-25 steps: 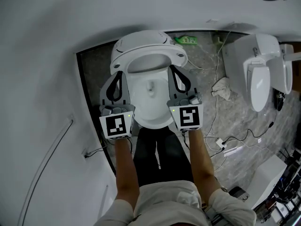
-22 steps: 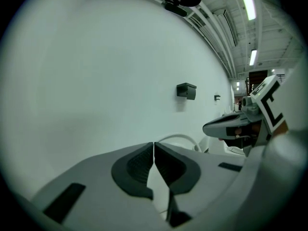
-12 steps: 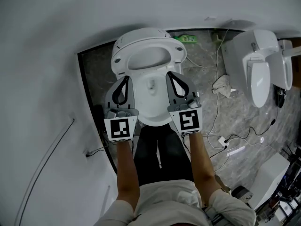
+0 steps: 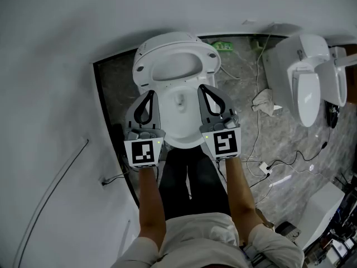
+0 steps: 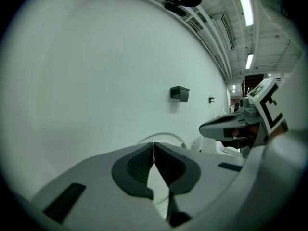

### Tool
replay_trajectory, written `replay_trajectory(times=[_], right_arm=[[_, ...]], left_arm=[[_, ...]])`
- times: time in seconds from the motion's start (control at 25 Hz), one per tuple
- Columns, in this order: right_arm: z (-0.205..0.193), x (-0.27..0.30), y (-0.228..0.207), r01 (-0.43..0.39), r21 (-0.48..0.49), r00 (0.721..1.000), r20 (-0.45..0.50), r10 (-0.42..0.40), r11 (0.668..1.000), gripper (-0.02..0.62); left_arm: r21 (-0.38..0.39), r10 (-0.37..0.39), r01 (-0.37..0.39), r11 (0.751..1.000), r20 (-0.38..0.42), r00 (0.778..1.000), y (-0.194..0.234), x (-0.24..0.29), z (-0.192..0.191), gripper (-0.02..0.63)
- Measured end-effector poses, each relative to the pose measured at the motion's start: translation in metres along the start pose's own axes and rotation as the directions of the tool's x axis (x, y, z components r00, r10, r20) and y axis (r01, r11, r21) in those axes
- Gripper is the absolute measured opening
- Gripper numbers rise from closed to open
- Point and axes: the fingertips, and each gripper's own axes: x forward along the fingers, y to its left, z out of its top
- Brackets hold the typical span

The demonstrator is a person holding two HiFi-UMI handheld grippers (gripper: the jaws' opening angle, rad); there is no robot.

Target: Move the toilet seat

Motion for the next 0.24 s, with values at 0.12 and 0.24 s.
replay_trajectory(times=[0.12, 0.24], right_arm=[[0.0035, 0.0001, 0.0005, -0.004, -0.007, 1.000, 0.012, 0.004, 1.000, 0.020], [0.0033, -0.0007, -0.0018, -0.006, -0.006, 1.000, 0.013, 0.006, 1.000, 0.020]], left_arm=[[-0.035, 0.014, -0.014, 0.999, 0.003, 1.000, 0.0002, -0.0004, 0.0013, 0.026], [-0.075, 0.028, -0.027, 0.997, 0.006, 1.000, -0.0019, 0.0012, 0.0040, 0.026]])
